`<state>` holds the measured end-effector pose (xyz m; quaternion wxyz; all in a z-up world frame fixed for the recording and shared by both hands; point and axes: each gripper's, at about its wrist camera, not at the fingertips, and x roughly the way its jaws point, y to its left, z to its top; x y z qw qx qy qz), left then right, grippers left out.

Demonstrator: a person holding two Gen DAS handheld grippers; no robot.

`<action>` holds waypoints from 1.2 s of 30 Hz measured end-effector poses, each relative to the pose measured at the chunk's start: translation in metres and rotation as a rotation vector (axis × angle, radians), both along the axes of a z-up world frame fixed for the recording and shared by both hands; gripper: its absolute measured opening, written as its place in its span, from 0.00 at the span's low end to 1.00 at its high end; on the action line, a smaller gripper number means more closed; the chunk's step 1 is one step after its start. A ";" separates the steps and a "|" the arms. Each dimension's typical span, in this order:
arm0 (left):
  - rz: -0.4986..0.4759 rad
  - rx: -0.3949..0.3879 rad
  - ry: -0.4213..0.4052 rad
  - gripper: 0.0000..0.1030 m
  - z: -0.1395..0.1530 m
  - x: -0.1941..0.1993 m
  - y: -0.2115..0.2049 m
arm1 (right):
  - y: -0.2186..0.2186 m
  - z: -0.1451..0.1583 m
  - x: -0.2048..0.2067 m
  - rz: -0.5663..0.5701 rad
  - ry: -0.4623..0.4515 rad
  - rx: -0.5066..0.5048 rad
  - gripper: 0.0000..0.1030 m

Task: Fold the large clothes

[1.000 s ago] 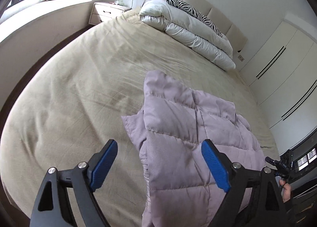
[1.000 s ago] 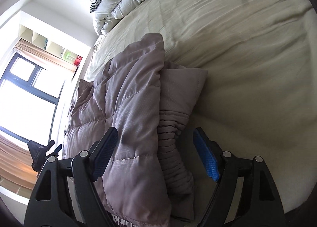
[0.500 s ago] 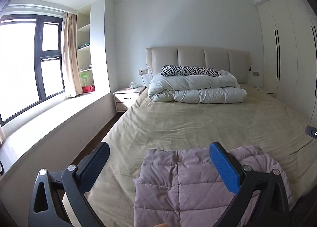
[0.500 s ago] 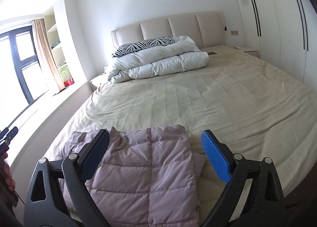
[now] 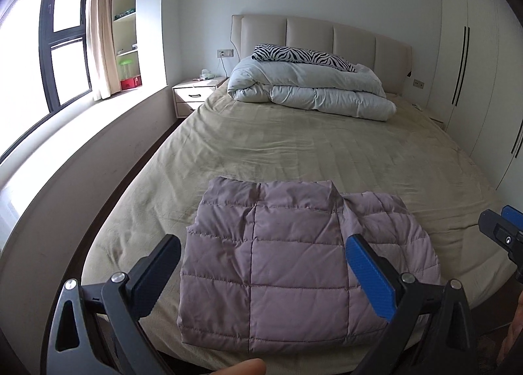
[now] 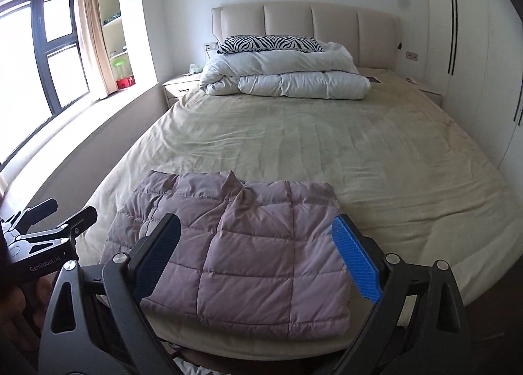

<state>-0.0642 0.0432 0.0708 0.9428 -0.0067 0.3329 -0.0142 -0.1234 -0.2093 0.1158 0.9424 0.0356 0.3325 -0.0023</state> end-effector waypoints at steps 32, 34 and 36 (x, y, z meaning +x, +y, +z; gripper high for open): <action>0.042 0.054 0.118 1.00 -0.038 0.006 -0.002 | 0.025 -0.056 0.015 -0.113 0.180 -0.086 0.92; 0.041 0.057 0.120 1.00 -0.039 0.006 -0.002 | 0.026 -0.059 0.015 -0.112 0.188 -0.084 0.92; 0.040 0.060 0.123 1.00 -0.040 0.006 -0.002 | 0.026 -0.061 0.016 -0.109 0.192 -0.082 0.92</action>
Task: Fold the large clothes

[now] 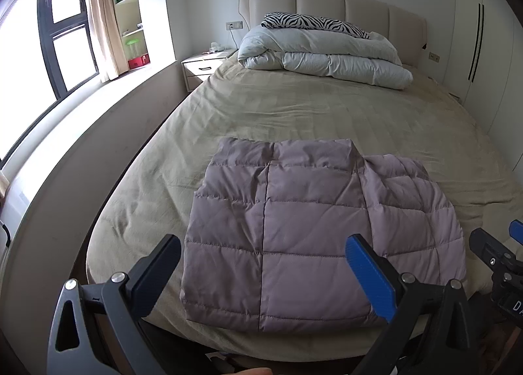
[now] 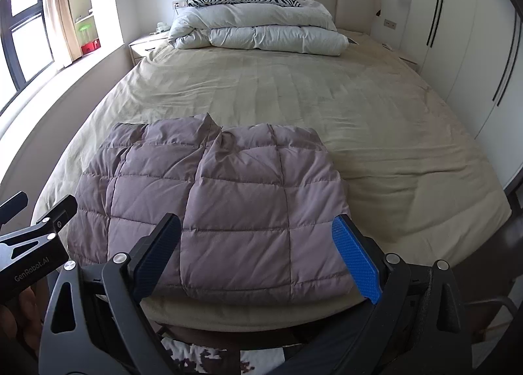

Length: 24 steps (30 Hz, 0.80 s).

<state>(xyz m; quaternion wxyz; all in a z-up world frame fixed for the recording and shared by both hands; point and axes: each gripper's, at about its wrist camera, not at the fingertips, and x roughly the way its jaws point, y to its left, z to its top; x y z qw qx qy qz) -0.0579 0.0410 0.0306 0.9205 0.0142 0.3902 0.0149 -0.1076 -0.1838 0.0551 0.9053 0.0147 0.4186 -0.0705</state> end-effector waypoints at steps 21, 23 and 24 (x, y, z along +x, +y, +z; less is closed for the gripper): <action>-0.004 0.003 0.006 1.00 -0.002 0.001 0.000 | -0.002 -0.010 0.002 0.002 0.024 0.040 0.92; -0.005 0.003 0.006 1.00 -0.001 0.001 0.000 | -0.002 -0.011 0.002 0.003 0.026 0.048 0.92; -0.005 0.003 0.006 1.00 -0.002 0.001 0.000 | -0.002 -0.012 0.002 0.003 0.027 0.050 0.92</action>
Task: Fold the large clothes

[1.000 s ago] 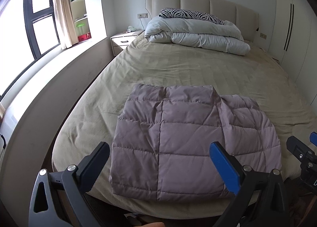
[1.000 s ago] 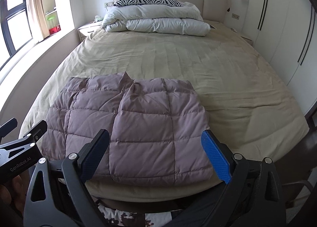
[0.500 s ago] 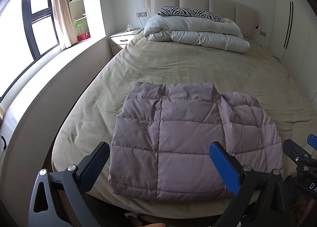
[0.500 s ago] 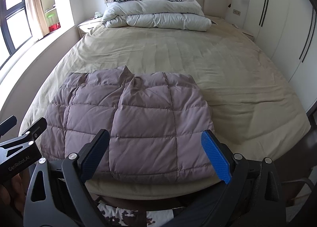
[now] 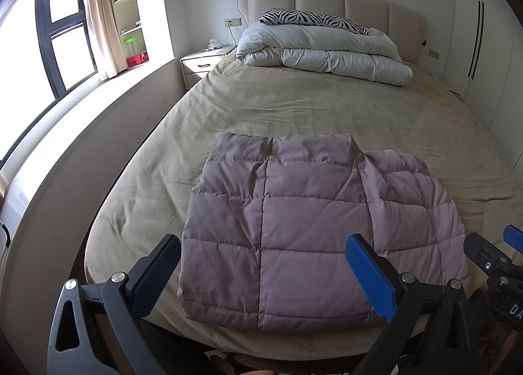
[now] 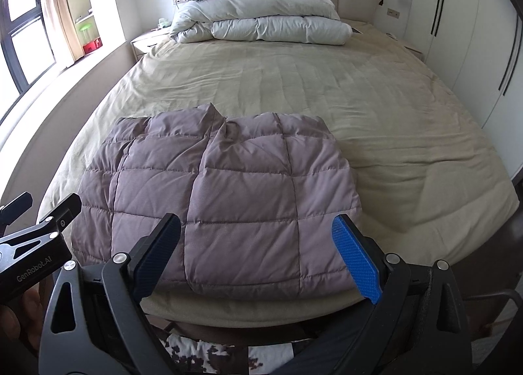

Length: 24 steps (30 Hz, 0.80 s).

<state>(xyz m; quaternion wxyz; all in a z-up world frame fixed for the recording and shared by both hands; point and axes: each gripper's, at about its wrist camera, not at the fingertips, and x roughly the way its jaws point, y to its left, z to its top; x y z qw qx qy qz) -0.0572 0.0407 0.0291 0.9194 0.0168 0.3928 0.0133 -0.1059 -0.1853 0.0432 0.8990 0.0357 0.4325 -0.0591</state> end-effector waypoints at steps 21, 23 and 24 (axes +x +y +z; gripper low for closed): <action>-0.002 0.002 0.007 1.00 -0.004 -0.001 -0.001 | 0.001 -0.001 -0.001 0.001 0.000 0.001 0.92; -0.002 0.002 0.007 1.00 -0.004 -0.002 -0.001 | 0.001 -0.002 -0.001 0.001 0.001 0.001 0.92; -0.003 0.002 0.007 1.00 -0.004 -0.002 -0.002 | 0.001 -0.002 -0.001 0.001 0.002 0.002 0.92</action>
